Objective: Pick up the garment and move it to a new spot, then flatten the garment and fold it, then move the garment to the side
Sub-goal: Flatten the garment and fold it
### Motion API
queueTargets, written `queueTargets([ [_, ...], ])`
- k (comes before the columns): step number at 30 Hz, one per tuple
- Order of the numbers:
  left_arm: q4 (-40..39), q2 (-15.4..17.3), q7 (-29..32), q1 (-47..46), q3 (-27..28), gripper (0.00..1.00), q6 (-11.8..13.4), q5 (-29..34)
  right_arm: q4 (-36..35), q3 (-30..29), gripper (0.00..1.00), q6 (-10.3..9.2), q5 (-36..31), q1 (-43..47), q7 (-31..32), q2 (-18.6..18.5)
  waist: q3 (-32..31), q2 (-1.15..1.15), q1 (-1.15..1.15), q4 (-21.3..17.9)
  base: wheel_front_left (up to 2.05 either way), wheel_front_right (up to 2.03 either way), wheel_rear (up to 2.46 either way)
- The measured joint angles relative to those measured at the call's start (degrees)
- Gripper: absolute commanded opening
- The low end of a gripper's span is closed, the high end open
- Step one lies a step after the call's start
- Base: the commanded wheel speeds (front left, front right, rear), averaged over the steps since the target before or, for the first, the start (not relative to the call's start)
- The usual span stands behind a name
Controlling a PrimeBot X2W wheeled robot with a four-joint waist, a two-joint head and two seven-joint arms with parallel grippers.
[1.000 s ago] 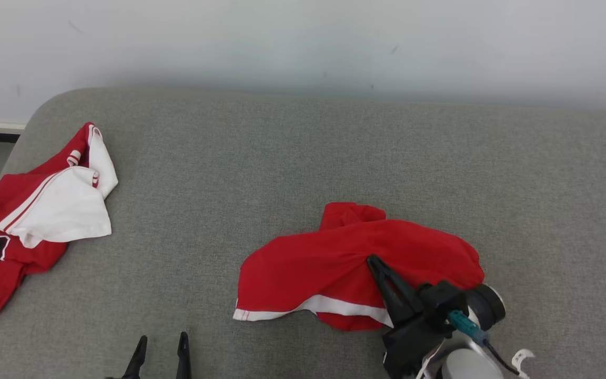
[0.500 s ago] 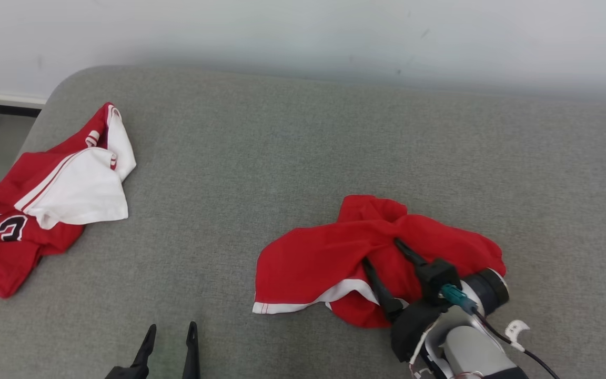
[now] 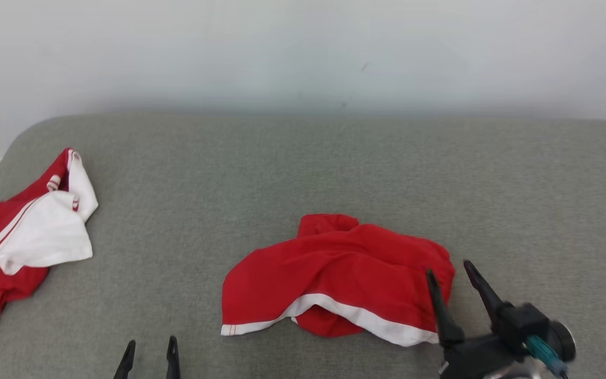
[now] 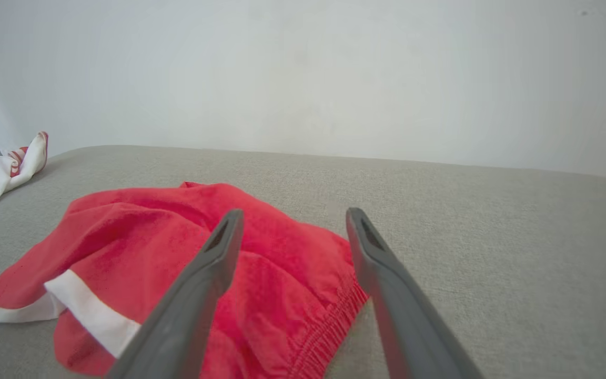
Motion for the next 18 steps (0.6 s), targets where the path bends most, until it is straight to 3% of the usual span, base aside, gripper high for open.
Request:
queueTargets([
  [7,-0.80,0.02,0.00,1.45,1.88,1.00,-0.29,1.41,-3.02,-4.35,1.00,0.00,-0.94,6.64,0.00,1.71,-2.71,0.00,-0.01,-2.88,0.00,0.00,0.00],
  [18,-2.20,0.02,0.00,3.80,4.76,1.00,-1.04,3.71,-3.79,-5.41,1.00,0.00,-0.93,10.89,0.00,3.36,-5.45,0.00,-0.01,-5.25,0.00,0.00,0.00],
])
